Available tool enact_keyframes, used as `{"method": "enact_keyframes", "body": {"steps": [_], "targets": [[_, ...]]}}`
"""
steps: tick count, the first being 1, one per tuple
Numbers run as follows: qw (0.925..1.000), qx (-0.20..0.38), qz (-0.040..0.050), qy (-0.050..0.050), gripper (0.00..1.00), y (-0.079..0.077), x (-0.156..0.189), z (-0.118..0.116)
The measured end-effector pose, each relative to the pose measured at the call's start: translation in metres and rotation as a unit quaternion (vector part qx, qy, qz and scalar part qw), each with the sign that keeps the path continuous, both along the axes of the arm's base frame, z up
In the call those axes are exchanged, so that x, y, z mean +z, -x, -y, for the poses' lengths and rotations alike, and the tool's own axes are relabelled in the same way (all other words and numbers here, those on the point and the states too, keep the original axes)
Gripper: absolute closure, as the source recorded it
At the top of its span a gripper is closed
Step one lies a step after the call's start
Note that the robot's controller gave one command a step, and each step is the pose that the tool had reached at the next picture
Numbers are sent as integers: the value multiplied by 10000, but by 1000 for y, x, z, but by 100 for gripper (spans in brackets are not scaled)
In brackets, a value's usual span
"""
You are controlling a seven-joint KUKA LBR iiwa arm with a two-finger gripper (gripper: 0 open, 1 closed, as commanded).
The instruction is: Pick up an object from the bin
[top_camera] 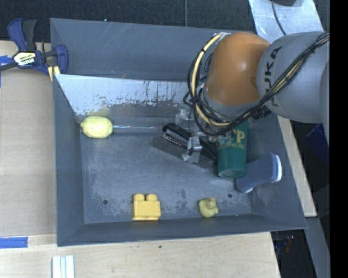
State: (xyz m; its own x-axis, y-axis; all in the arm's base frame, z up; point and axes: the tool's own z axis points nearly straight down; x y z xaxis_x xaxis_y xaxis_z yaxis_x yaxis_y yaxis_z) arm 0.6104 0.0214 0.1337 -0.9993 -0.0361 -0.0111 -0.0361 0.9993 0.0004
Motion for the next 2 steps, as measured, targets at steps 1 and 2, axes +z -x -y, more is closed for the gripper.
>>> {"method": "enact_keyframes", "body": {"steps": [1,2], "targets": [[9958,914,-24,15,0,2,-12,-1],[9850,1726,-3,23,0,14,-26,16]]}}
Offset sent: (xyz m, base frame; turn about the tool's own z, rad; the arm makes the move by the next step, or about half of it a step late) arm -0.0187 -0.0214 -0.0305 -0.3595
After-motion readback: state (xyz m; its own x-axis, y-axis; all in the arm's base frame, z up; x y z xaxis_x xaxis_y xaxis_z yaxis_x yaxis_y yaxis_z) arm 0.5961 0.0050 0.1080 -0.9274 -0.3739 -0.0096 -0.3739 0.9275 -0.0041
